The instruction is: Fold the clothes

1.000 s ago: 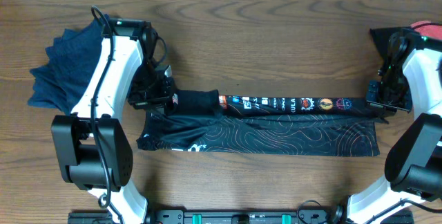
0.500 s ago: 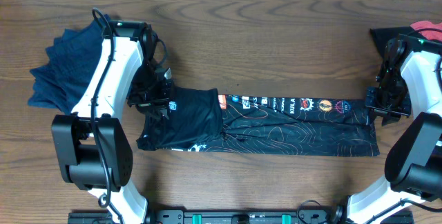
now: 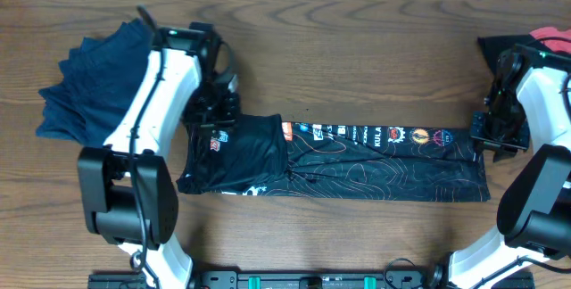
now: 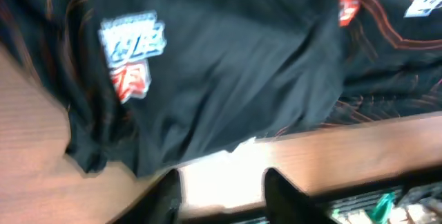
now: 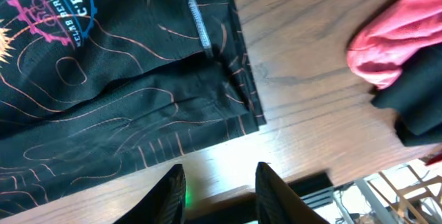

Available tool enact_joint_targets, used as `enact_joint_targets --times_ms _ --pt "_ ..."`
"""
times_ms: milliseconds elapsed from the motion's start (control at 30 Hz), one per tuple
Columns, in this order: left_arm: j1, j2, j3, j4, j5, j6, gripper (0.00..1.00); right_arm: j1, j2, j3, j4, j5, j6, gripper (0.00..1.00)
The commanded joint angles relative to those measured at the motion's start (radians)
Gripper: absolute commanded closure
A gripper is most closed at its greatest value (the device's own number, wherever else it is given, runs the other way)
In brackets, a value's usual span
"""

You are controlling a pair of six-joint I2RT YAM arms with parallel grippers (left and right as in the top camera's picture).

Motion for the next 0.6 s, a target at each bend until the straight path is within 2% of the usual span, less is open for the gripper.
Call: enact_joint_targets --times_ms 0,233,433,567 --pt "-0.053 -0.009 -0.006 0.053 -0.002 -0.062 0.53 -0.007 -0.01 -0.029 0.012 -0.023 0.0 0.68" --pt "-0.163 0.016 -0.047 0.241 -0.002 -0.174 0.49 -0.007 -0.01 -0.035 0.013 -0.023 0.0 0.67" --pt "-0.227 0.073 -0.09 0.367 -0.01 -0.18 0.44 -0.007 -0.01 -0.035 0.013 -0.026 0.0 0.66" --pt "-0.245 0.141 -0.091 0.393 -0.013 -0.18 0.44 -0.007 -0.01 -0.035 0.013 -0.026 -0.001 0.66"
